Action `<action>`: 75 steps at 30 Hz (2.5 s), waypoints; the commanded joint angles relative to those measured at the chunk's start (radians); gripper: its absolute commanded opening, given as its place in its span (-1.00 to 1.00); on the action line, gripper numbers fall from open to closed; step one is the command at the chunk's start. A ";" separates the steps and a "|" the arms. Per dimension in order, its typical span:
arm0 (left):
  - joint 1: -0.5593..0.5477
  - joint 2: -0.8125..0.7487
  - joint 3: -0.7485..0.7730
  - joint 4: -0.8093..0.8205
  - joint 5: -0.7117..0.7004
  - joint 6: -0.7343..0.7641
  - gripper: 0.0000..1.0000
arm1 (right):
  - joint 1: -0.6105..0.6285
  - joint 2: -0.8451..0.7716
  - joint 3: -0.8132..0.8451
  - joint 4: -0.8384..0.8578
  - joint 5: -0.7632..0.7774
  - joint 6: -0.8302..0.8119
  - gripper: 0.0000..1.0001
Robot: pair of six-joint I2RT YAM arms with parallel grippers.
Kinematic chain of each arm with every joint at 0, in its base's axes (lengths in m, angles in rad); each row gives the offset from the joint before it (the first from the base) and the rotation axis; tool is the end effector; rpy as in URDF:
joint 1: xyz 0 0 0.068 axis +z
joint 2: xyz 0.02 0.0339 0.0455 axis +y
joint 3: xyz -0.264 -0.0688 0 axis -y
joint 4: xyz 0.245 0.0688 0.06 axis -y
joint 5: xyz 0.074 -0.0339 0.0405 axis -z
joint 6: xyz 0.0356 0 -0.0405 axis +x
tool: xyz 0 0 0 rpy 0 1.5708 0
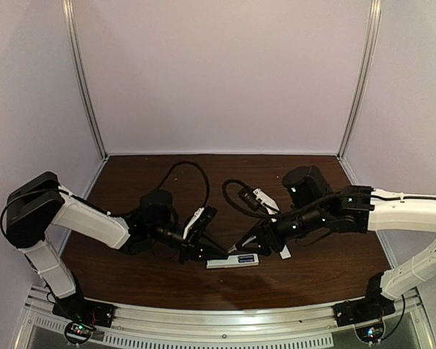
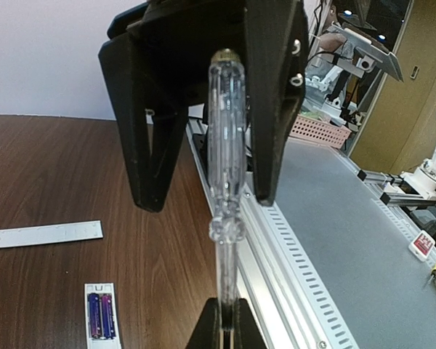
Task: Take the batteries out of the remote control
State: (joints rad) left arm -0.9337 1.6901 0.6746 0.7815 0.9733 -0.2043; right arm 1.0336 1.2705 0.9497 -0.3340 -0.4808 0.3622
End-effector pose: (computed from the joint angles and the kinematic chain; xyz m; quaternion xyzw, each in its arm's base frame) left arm 0.1685 -0.2772 0.1773 0.5182 0.5447 -0.6043 0.2637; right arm 0.1276 0.2465 0.2811 -0.3864 0.7878 0.4396 0.1918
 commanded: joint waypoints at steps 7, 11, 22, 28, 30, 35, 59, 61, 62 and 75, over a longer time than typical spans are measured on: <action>-0.008 0.029 0.046 -0.039 0.011 0.017 -1.00 | 0.009 0.038 0.081 -0.080 -0.009 -0.035 -0.29; -0.008 0.030 0.049 -0.043 0.004 0.016 -1.00 | 0.014 0.055 0.102 -0.107 0.010 -0.035 -0.34; -0.008 0.037 0.055 -0.055 -0.002 0.024 -1.00 | 0.021 0.078 0.130 -0.138 0.026 -0.032 -0.47; -0.007 0.036 0.056 -0.056 -0.002 0.025 -1.00 | 0.023 0.097 0.133 -0.145 0.024 -0.032 -0.49; -0.007 0.038 0.056 -0.059 -0.002 0.027 -1.00 | 0.023 0.102 0.133 -0.143 0.024 -0.032 -0.47; -0.008 0.038 0.056 -0.060 0.002 0.028 -1.00 | 0.025 0.114 0.135 -0.139 0.021 -0.034 -0.47; -0.007 0.025 0.047 -0.082 -0.057 0.057 -0.14 | 0.028 0.060 0.072 -0.102 0.092 -0.003 -1.00; -0.004 0.018 0.040 -0.085 -0.079 0.071 0.10 | 0.028 0.036 0.055 -0.096 0.117 0.009 -1.00; -0.005 0.013 0.033 -0.084 -0.093 0.077 0.19 | 0.028 0.023 0.047 -0.093 0.132 0.017 -1.00; 0.012 -0.015 -0.063 -0.040 -0.508 0.179 0.95 | 0.006 -0.108 -0.062 -0.071 0.335 0.121 -1.00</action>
State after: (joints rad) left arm -0.9318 1.7012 0.6491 0.6811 0.6430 -0.0750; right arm 1.0538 1.2018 0.9253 -0.4240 -0.2581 0.4263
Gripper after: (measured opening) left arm 0.974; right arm 0.106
